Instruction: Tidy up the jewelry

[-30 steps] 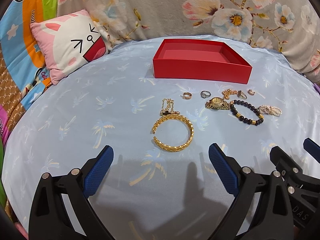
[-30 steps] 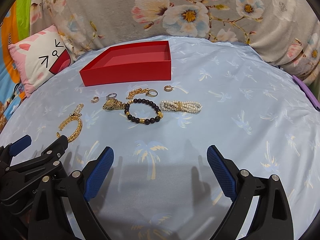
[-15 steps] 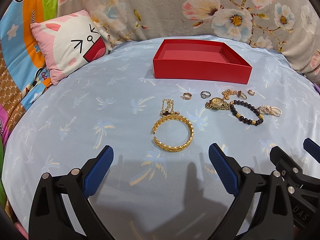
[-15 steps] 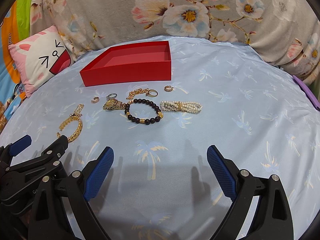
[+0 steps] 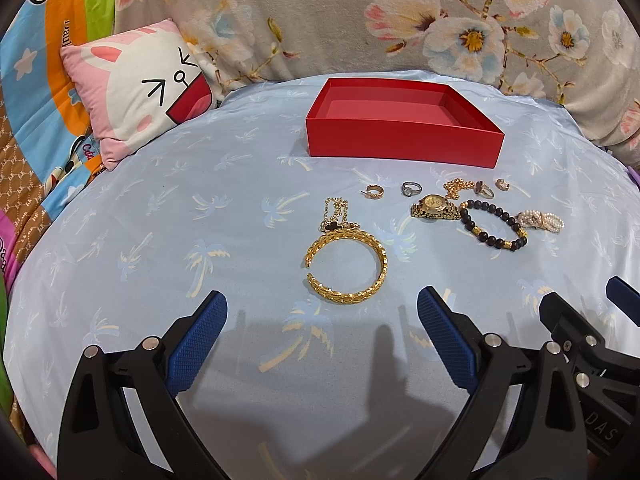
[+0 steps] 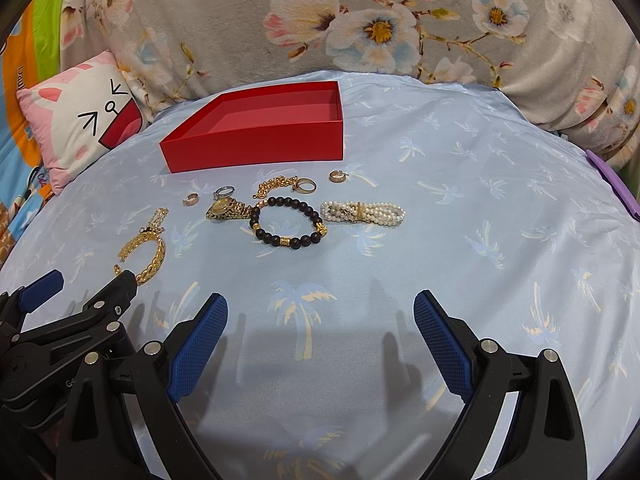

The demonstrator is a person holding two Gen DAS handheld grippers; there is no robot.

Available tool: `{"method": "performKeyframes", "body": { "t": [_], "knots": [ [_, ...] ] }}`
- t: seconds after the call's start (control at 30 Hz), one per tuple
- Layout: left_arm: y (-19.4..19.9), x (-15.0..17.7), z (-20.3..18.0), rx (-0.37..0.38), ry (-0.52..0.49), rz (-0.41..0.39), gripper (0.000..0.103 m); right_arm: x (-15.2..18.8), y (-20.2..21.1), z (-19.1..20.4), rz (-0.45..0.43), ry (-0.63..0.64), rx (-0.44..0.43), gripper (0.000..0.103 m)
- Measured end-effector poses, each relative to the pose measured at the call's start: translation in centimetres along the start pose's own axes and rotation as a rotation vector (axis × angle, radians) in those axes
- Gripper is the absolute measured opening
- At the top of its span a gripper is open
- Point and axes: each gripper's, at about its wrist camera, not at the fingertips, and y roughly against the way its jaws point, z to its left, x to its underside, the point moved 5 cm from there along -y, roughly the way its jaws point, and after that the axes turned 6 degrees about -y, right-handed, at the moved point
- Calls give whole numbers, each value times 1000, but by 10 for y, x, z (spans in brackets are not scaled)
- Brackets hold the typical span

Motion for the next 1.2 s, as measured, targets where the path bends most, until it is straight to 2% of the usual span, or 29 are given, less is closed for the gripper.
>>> {"method": "performKeyframes", "body": {
  "t": [0.97, 1.2],
  "knots": [
    [0, 0, 0, 0, 0, -2, 93, 0, 0, 0, 0, -1, -1, 92],
    [4, -2, 9, 29, 39, -7, 94, -1, 0, -4, 24, -32, -38, 92]
  ]
}}
